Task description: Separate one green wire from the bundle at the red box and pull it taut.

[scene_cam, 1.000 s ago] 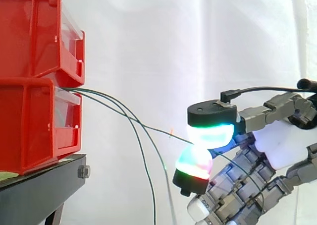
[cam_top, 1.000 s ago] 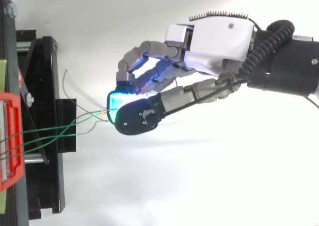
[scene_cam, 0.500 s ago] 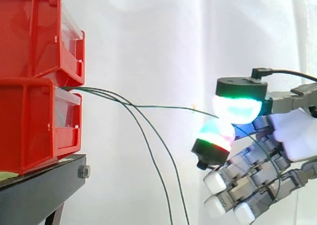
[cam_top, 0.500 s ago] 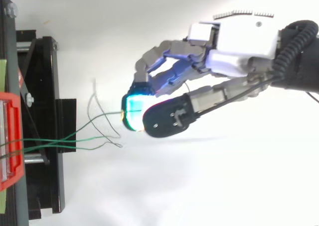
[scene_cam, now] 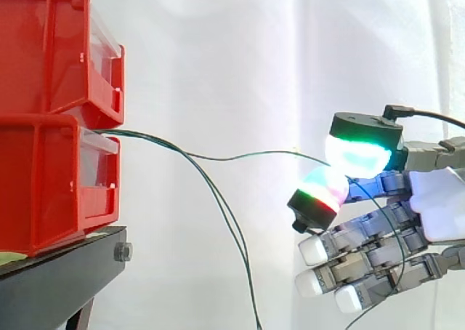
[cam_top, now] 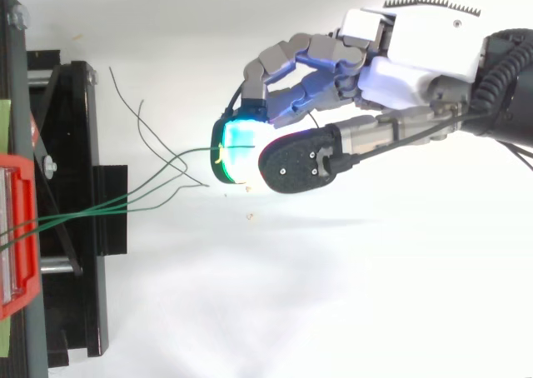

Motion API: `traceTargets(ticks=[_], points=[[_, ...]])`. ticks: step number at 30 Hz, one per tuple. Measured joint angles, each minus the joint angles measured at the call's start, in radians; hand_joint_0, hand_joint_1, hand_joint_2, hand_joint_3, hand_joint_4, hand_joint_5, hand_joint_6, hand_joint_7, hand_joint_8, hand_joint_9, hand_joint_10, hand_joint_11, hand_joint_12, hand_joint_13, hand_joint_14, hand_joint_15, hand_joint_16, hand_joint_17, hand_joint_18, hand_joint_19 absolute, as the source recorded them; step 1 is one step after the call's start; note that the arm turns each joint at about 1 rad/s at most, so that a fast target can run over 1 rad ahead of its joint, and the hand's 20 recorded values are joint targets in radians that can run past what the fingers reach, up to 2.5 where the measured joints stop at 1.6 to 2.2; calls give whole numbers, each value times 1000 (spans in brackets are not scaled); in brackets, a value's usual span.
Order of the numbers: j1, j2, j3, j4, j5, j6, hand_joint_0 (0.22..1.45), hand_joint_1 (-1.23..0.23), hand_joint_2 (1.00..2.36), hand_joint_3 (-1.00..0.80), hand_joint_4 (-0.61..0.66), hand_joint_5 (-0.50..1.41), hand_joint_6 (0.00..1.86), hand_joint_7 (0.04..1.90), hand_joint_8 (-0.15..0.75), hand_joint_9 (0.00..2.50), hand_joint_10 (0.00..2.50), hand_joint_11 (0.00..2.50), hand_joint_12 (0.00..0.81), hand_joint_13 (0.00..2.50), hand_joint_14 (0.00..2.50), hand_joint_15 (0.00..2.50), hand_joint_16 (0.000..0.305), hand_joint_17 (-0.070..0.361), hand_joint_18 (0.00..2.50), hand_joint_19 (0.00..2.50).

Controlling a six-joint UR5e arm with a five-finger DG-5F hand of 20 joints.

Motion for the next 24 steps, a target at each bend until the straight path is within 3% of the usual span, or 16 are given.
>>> traceTargets(ticks=[24], points=[[5,0,-1,9,1,-33,571,-723,1016,-112,-16,-103,888,1007,229,770,13,385,349,495,11,290,49,111,443,426]])
